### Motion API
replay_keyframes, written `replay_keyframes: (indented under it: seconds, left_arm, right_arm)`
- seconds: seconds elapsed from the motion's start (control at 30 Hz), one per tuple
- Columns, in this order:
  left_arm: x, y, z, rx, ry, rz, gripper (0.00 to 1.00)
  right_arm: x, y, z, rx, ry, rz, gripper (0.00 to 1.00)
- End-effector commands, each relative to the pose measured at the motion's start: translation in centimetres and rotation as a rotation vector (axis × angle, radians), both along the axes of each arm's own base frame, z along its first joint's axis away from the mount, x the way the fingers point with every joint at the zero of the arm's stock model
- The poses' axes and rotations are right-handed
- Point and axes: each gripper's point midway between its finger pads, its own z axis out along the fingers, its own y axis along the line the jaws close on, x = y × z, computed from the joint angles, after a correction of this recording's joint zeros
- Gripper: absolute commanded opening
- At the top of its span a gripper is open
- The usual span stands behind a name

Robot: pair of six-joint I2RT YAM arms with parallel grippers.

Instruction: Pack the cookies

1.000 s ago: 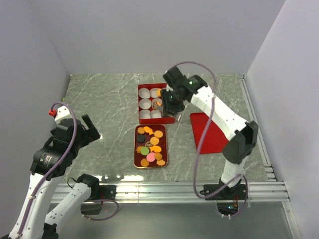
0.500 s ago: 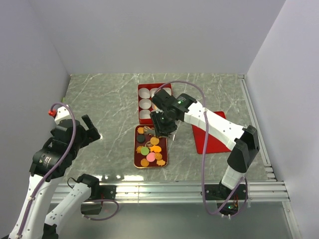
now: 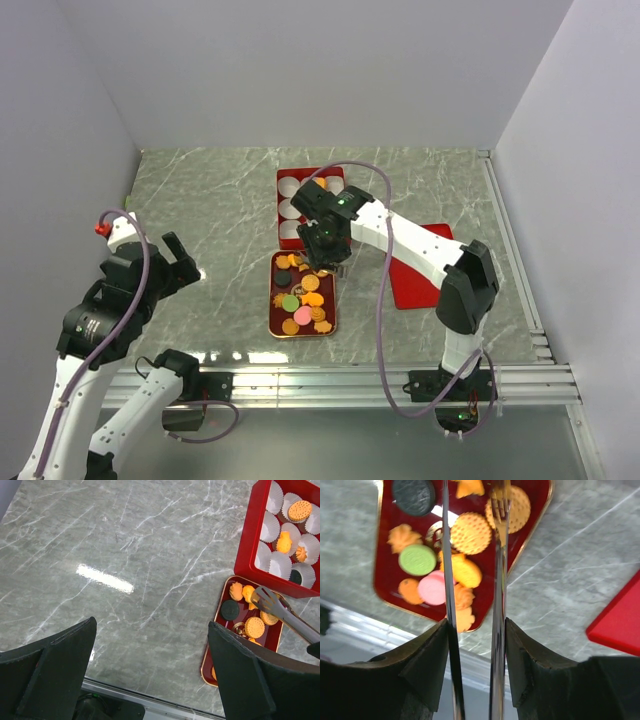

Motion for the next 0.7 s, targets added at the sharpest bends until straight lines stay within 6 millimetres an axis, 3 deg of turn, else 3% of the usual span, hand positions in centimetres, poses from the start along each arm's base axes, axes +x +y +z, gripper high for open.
replay_keyframes:
  seconds: [0.0, 0.23, 0.4, 0.67]
  left_arm:
    - [0.2, -0.1, 0.7, -0.008, -0.037, -0.008, 0.99]
    - [0.3, 0.0, 0.7, -0.006, -0.041, -0.001, 0.99]
    - [0.3, 0.1, 0.7, -0.005, -0.046, 0.003, 0.99]
    - [0.3, 0.1, 0.7, -0.004, -0.046, 0.001, 0.99]
  right_arm:
    - [1.5, 0.0, 1.2, -0.038, -0.081, 0.014, 0.54]
    - [1.8, 1.0, 1.5, -0.029, -0.077, 0.042, 0.55]
    - [0.9, 2.2, 1.6, -0.007, -0.054, 0.075, 0.55]
    - [0.2, 2.2, -0.2, -0.036, -0.026, 0.084, 0.56]
